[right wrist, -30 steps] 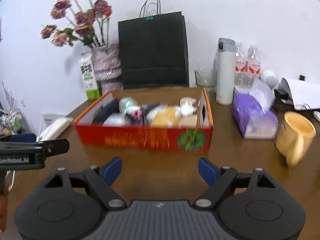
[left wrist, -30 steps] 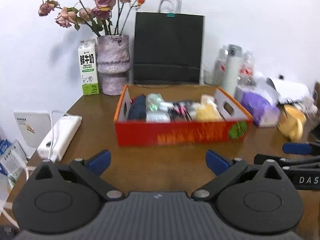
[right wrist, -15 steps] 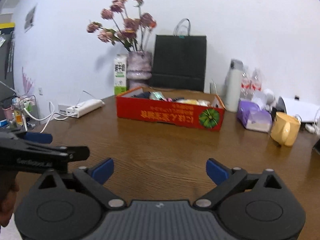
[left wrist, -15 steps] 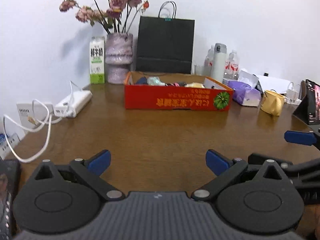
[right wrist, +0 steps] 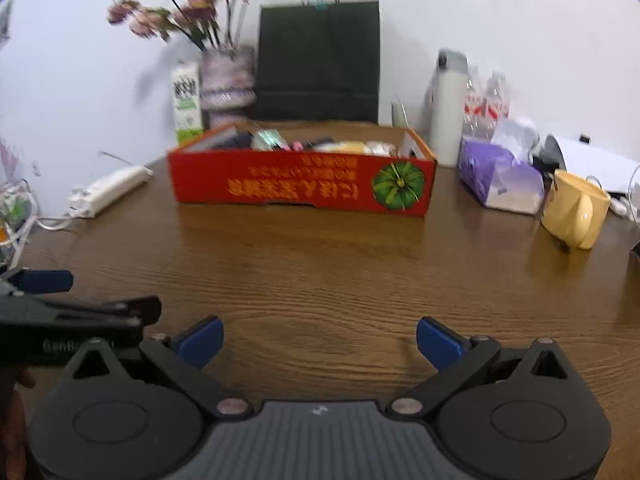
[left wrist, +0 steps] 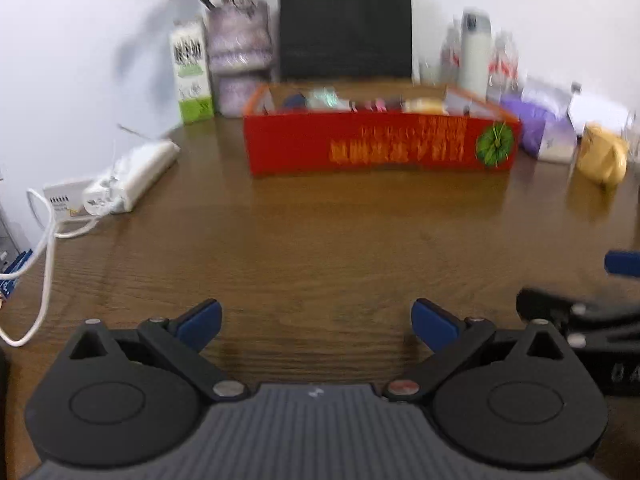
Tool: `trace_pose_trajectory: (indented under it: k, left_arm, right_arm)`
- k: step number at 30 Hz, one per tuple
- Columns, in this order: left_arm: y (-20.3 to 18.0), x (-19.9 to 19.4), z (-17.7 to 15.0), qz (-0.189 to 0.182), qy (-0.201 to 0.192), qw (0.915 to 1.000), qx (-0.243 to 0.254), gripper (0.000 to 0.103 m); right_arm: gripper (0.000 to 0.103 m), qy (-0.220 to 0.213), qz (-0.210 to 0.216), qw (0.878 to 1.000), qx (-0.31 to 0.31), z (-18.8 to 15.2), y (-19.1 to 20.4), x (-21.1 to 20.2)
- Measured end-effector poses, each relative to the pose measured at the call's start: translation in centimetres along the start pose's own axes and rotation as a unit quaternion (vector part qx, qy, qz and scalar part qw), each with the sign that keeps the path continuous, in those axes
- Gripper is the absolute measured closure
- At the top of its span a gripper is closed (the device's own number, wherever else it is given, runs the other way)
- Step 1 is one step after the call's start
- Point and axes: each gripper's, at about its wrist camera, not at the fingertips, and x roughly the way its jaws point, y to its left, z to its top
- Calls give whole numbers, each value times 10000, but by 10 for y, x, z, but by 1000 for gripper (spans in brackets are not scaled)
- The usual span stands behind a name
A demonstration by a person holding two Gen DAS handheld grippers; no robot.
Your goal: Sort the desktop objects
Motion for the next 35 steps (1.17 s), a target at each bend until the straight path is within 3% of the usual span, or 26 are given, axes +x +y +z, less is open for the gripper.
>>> trace_pose_trajectory:
  k: [4,8,12,35]
  left_arm:
    - [6,9,4,-169,71,9996,-229,0]
    - [7,13,6,-200,35,9995,-240,0]
    - [6,15,7,-209,41,9995,-212,0]
    - [8,18,9,-203,46,9996,-208,0]
  right_arm:
    - [0,154,-116,9996,188,1,-8,17]
    - [0,401,32,9988,276,3,-13,26]
    - [0,444,-124,9988,188,5,-13,32]
    - [0,432,-132,9988,186,8,-16,36]
